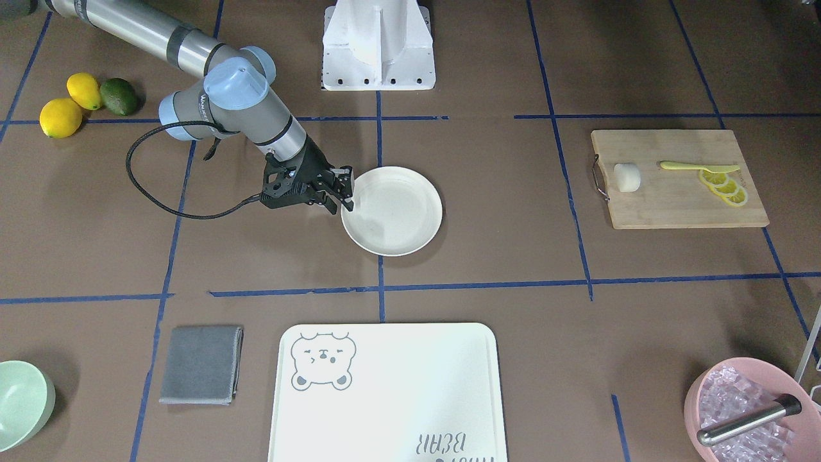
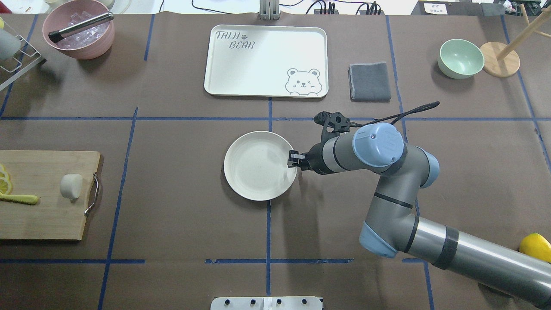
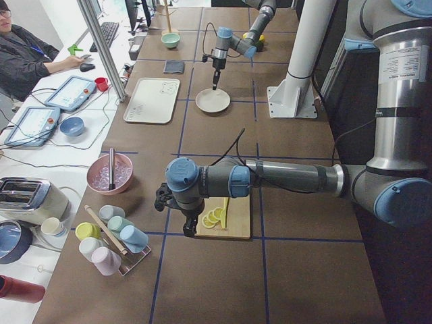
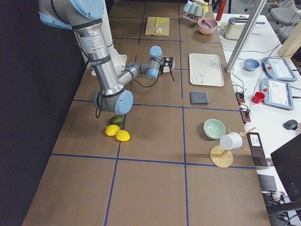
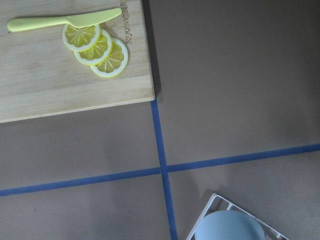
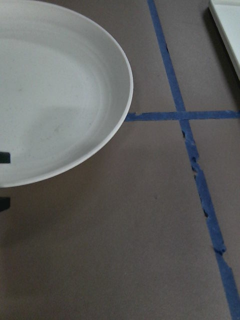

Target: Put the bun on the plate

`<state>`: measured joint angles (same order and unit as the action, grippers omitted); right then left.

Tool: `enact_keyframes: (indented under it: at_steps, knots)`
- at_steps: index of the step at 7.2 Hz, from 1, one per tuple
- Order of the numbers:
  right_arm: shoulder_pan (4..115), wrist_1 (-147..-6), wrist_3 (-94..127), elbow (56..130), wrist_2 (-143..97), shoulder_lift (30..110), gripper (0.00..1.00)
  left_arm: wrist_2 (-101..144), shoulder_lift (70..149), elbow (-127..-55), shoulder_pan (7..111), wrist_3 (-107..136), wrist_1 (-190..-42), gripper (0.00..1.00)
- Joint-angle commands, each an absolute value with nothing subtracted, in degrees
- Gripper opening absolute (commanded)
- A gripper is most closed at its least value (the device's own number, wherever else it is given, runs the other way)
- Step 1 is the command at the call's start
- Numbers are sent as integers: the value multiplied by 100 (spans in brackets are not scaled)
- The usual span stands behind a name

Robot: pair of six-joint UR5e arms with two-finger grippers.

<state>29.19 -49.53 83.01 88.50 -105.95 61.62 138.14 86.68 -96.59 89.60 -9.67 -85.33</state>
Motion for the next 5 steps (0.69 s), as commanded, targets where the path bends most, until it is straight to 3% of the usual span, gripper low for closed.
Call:
enact_keyframes:
  at_steps: [1,5]
  knots:
    - [3311,-5542,8236,8912,-10957,6118,100,13816,8666,-9659,8956,-967,-8534,100]
    - [4987,-7736,6011,9428,-12311,6370,100,13808,8657,-9668,8956,-1019,-8543,100]
